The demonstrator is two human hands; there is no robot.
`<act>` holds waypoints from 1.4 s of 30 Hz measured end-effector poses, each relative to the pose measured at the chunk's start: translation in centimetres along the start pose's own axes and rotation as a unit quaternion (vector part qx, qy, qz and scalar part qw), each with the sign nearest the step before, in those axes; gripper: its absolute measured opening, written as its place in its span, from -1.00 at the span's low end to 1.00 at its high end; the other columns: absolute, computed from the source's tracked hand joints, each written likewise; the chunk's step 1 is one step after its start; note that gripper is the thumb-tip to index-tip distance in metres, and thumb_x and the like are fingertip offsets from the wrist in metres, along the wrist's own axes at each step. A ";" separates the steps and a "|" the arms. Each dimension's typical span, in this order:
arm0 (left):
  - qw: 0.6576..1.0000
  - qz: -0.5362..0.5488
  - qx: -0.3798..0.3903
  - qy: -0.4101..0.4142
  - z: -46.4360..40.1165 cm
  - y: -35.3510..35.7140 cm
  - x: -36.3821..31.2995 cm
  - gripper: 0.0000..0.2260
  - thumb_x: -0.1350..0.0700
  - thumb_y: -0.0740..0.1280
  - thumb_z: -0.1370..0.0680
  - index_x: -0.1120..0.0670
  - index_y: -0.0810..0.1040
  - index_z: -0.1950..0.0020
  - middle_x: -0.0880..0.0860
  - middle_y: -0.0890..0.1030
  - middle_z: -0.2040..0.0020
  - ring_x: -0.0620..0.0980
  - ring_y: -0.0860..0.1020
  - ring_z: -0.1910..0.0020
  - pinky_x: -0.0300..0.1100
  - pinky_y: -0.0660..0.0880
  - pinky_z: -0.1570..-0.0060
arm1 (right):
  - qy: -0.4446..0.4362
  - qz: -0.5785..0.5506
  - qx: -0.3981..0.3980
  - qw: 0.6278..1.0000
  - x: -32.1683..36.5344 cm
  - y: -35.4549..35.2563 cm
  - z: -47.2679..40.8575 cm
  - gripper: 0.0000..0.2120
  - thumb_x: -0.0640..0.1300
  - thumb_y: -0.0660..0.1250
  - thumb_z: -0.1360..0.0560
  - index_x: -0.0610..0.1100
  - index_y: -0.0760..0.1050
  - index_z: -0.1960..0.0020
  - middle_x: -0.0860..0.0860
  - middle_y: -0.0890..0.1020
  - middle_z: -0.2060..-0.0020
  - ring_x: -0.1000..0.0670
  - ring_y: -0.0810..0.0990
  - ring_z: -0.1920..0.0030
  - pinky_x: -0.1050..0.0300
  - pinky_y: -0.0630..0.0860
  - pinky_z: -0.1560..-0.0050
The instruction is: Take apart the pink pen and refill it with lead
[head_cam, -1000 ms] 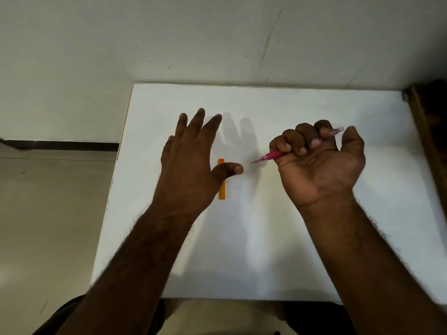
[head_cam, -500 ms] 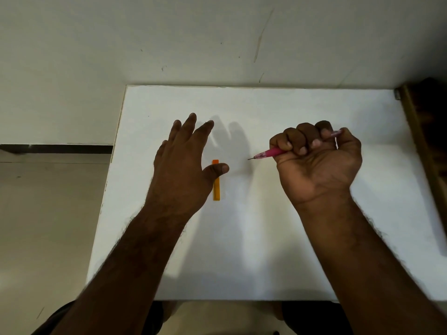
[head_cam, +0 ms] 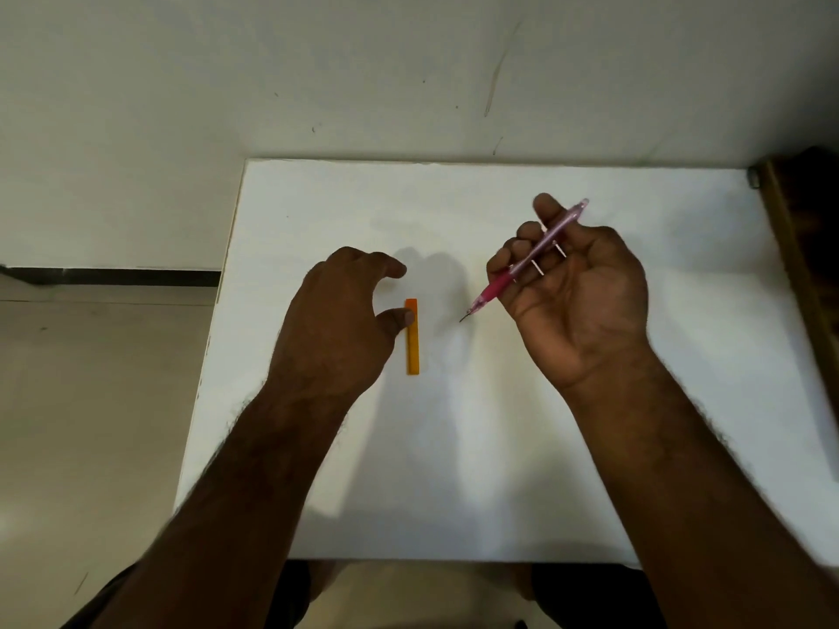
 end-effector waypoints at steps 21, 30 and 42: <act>0.999 0.015 0.028 0.007 0.2 1.2 0.6 -0.61 -0.03 0.54 -0.41 -0.15 0.58 -0.21 -0.10 0.55 -0.01 -0.12 0.48 0.07 -0.24 0.36 0.04 | -0.213 0.737 -0.070 0.638 0.9 -0.3 0.4 -0.66 0.12 0.52 -0.48 -0.03 0.65 -0.16 0.25 0.57 0.34 0.18 0.61 0.27 0.26 0.51 0.08; 0.999 -0.018 0.040 0.019 0.3 1.5 0.2 -0.62 -0.03 0.52 -0.43 -0.16 0.57 -0.23 -0.07 0.52 -0.05 -0.06 0.52 0.00 -0.11 0.48 -0.06 | -0.218 0.816 -0.056 0.533 -0.6 -0.1 0.3 -0.62 0.15 0.48 -0.50 -0.05 0.57 -0.19 0.01 0.72 0.08 -0.05 0.69 0.05 0.13 0.49 0.01; 0.999 -0.023 0.045 0.014 0.3 1.9 0.3 -0.62 -0.03 0.52 -0.43 -0.15 0.58 -0.22 -0.04 0.52 -0.07 -0.02 0.56 -0.03 -0.05 0.51 -0.07 | -0.238 0.850 -0.040 0.468 -1.5 0.3 0.5 -0.62 0.17 0.43 -0.54 -0.08 0.52 -0.18 -0.02 0.68 0.07 -0.08 0.66 0.06 0.11 0.42 0.10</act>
Point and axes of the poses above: each hand's wrist, its own z-axis away from the middle knuckle, its own y-axis out of the palm, x = y × z, the point moved 8 cm from there along -z, towards the middle knuckle
